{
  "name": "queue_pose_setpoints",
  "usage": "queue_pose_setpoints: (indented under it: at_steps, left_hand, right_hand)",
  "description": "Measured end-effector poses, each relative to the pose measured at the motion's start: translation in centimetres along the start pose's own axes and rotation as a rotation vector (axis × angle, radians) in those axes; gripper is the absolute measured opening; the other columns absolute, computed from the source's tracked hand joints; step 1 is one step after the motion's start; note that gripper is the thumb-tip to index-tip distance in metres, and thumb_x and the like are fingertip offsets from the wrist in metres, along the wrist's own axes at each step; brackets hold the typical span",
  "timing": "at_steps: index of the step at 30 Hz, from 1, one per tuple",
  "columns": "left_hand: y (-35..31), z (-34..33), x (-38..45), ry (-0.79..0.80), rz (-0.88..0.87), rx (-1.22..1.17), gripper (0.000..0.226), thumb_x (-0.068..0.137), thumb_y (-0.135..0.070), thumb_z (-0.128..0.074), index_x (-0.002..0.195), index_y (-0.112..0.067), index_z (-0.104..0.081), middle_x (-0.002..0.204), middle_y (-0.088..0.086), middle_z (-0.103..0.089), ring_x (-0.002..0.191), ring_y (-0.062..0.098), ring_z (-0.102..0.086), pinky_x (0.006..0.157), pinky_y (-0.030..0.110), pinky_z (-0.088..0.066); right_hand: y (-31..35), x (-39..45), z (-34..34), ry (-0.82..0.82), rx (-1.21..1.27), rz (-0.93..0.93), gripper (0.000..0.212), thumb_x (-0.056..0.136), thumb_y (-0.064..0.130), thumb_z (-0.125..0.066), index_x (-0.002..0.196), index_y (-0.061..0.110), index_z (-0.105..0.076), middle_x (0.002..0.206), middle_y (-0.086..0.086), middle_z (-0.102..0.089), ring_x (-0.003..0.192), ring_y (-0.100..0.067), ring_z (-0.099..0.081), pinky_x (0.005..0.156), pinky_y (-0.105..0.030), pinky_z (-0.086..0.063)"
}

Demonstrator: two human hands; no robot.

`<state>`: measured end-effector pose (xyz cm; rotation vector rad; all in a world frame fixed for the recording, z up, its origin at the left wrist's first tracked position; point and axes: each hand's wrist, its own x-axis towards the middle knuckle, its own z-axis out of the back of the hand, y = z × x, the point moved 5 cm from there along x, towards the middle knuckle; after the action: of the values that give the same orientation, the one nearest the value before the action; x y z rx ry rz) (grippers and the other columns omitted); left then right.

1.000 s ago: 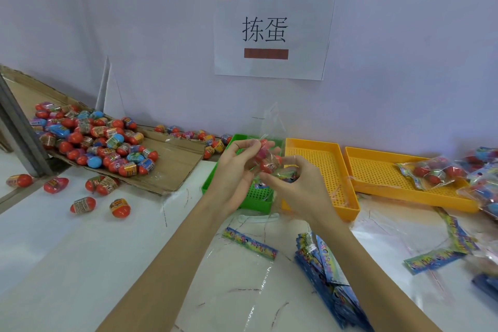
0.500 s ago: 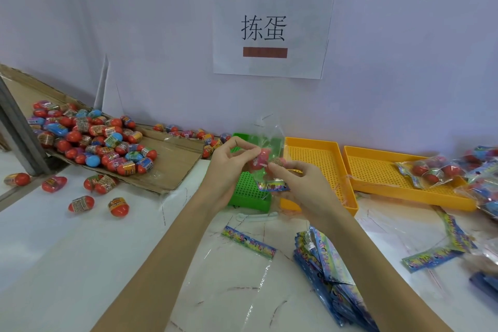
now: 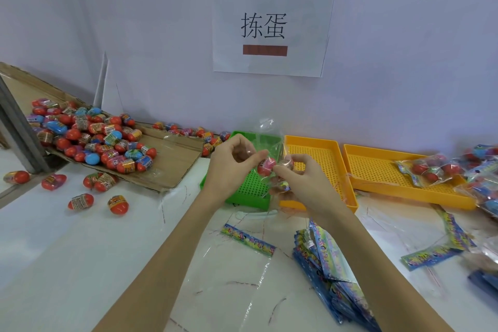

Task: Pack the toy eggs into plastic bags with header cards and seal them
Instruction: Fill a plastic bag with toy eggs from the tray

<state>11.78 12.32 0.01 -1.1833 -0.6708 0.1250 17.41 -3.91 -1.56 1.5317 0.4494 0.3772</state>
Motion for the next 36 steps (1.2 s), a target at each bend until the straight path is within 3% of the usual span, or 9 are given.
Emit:
queue_pose_setpoints:
  at_steps: [4, 9, 12, 16, 19, 22, 29, 33, 36]
  left_hand:
    - [0.1, 0.4, 0.3, 0.071, 0.057, -0.218, 0.022, 0.086, -0.01, -0.082, 0.086, -0.014, -0.06, 0.076, -0.003, -0.071, 0.075, 0.013, -0.067, 0.071, 0.026, -0.055]
    - [0.0, -0.4, 0.1, 0.147, 0.176, -0.499, 0.041, 0.074, -0.018, -0.084, 0.111, -0.011, -0.067, 0.087, 0.001, -0.073, 0.085, 0.015, -0.069, 0.082, 0.026, -0.055]
    - [0.1, -0.3, 0.0, 0.097, 0.175, -0.391, 0.037, 0.083, -0.026, -0.082, 0.113, -0.008, -0.07, 0.094, 0.003, -0.074, 0.079, 0.014, -0.069, 0.077, 0.025, -0.055]
    - [0.1, -0.5, -0.1, 0.131, 0.065, -0.232, 0.009, 0.09, -0.017, -0.081, 0.094, -0.01, -0.077, 0.085, 0.002, -0.077, 0.077, 0.012, -0.07, 0.073, 0.019, -0.055]
    - [-0.3, -0.4, -0.1, 0.126, 0.021, -0.243, 0.011, 0.088, -0.013, -0.082, 0.097, -0.012, -0.078, 0.09, 0.003, -0.078, 0.085, 0.015, -0.072, 0.078, 0.021, -0.057]
    - [-0.6, -0.9, -0.3, 0.116, -0.009, -0.251, 0.013, 0.088, -0.011, -0.081, 0.1, -0.016, -0.079, 0.095, 0.001, -0.079, 0.091, 0.015, -0.074, 0.082, 0.022, -0.057]
    - [-0.8, -0.7, -0.1, 0.086, -0.018, -0.325, 0.022, 0.089, -0.006, -0.081, 0.11, -0.008, -0.077, 0.105, 0.004, -0.08, 0.101, 0.018, -0.076, 0.089, 0.021, -0.057]
    - [-0.1, -0.1, 0.1, -0.012, 0.046, -0.305, 0.021, 0.089, -0.013, -0.081, 0.109, -0.011, -0.079, 0.103, -0.002, -0.08, 0.1, 0.01, -0.074, 0.086, 0.017, -0.055]
    - [1.1, -0.4, 0.0, 0.072, 0.163, -0.227, 0.019, 0.09, -0.027, -0.08, 0.103, -0.013, -0.08, 0.096, -0.001, -0.08, 0.091, 0.01, -0.074, 0.082, 0.019, -0.055]
  right_hand:
    - [0.4, -0.2, -0.4, 0.071, 0.014, 0.033, 0.038, 0.091, 0.032, -0.077, 0.123, 0.017, -0.064, 0.105, -0.007, -0.078, 0.089, -0.017, -0.078, 0.076, -0.034, -0.064]
    - [0.1, -0.6, -0.9, 0.198, 0.12, -0.036, 0.046, 0.081, 0.032, -0.086, 0.118, 0.009, -0.071, 0.107, -0.009, -0.079, 0.099, -0.028, -0.077, 0.088, -0.047, -0.062]
    - [0.2, -0.3, -0.6, 0.112, 0.195, -0.017, 0.037, 0.083, 0.025, -0.085, 0.115, 0.013, -0.071, 0.107, -0.011, -0.078, 0.099, -0.026, -0.077, 0.085, -0.045, -0.06]
    - [0.3, -0.3, -0.4, 0.103, 0.208, 0.004, 0.023, 0.092, 0.026, -0.076, 0.114, 0.017, -0.075, 0.11, -0.01, -0.077, 0.1, -0.024, -0.076, 0.085, -0.043, -0.063]
    - [0.5, -0.6, 0.0, 0.076, 0.205, 0.043, 0.019, 0.09, 0.028, -0.077, 0.101, 0.013, -0.081, 0.102, -0.01, -0.079, 0.094, -0.024, -0.077, 0.074, -0.033, -0.063]
    - [0.6, -0.7, 0.4, -0.023, 0.104, 0.119, 0.016, 0.089, 0.03, -0.078, 0.089, 0.016, -0.084, 0.092, -0.009, -0.08, 0.087, -0.023, -0.075, 0.081, -0.038, -0.06]
    - [0.8, -0.2, 0.4, -0.101, 0.126, 0.123, 0.029, 0.1, 0.035, -0.065, 0.121, 0.015, -0.071, 0.099, -0.001, -0.08, 0.097, -0.02, -0.076, 0.084, -0.034, -0.063]
    - [0.6, -0.2, 0.7, -0.015, 0.209, 0.062, 0.02, 0.103, 0.021, -0.061, 0.103, 0.01, -0.077, 0.088, 0.001, -0.079, 0.079, -0.009, -0.074, 0.072, -0.024, -0.057]
    - [0.3, -0.2, 1.1, -0.091, 0.199, 0.081, 0.019, 0.097, 0.023, -0.07, 0.108, 0.01, -0.079, 0.099, -0.005, -0.08, 0.094, -0.015, -0.076, 0.078, -0.025, -0.056]
